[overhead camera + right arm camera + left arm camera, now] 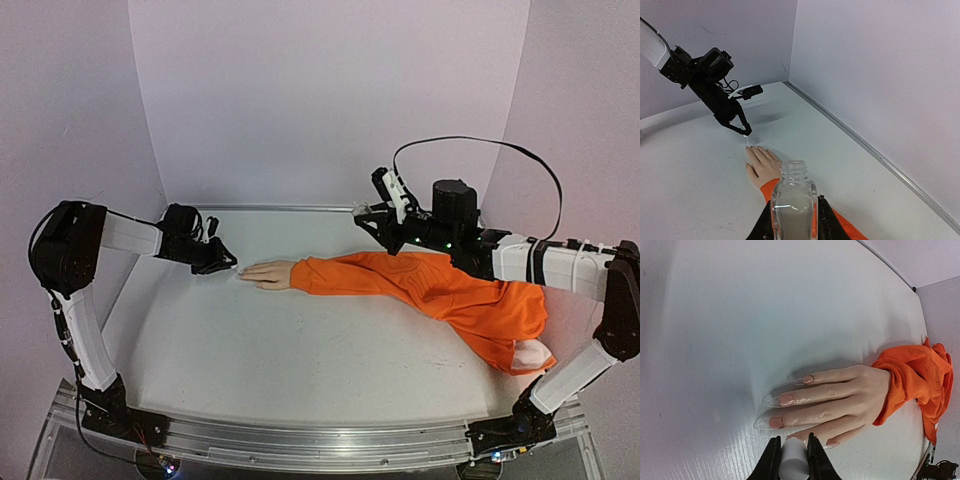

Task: Paint the nails

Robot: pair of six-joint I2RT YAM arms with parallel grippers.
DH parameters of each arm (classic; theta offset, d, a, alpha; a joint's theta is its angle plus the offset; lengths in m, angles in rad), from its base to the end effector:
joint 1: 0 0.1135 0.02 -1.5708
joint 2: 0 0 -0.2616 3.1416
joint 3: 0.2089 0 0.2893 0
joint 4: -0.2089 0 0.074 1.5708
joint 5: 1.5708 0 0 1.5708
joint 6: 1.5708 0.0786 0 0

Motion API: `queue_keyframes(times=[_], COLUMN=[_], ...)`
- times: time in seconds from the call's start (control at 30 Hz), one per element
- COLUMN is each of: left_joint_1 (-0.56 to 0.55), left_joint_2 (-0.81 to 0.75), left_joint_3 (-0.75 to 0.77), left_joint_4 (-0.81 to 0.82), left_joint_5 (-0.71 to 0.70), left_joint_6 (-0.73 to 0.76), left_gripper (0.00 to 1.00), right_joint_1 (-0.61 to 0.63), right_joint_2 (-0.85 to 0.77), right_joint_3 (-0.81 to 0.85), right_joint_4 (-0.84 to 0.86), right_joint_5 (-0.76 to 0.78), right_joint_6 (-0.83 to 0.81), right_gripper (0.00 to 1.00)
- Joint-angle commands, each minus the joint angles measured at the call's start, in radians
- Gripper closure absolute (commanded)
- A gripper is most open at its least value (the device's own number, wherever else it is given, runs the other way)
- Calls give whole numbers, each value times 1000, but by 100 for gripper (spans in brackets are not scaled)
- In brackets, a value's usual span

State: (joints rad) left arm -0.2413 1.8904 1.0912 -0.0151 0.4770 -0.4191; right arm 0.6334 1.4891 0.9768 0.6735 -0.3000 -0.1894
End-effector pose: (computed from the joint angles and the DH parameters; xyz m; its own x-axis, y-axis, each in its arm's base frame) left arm 0.4198 -0.1405 0.0962 -0.8560 -0.1616 -0.4911 0.1861 0.7899 -0.5843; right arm 0.3263 0.2684 0.3117 0.2778 -0.0192 -0.9605 -0.7619 0.6046 -0.2324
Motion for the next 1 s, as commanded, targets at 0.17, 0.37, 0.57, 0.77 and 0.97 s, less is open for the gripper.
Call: queue_keyframes(times=[0.17, 0.37, 0.57, 0.77, 0.97], left_joint_1=[3, 2, 5, 5, 9], left_joint_2=[-16, -39, -36, -39, -34], left_joint_3=[8, -20, -23, -22, 3], left_joint_4=[47, 43, 40, 28, 21], left_joint_5=[5, -8, -19, -45, -56], left_joint_6=[-4, -6, 0, 9, 19], left_gripper=[100, 100, 100, 100, 100], right_joint_1=[-5, -4, -5, -5, -4], right_joint_2=[-3, 0, -3, -8, -11], right_joint_3=[31, 33, 31, 28, 27], right_joint_4=[70, 69, 69, 69, 69], right_joint_5=[-20, -24, -24, -22, -22], right_joint_6=[10, 12, 14, 15, 15], right_gripper=[100, 100, 100, 100, 100])
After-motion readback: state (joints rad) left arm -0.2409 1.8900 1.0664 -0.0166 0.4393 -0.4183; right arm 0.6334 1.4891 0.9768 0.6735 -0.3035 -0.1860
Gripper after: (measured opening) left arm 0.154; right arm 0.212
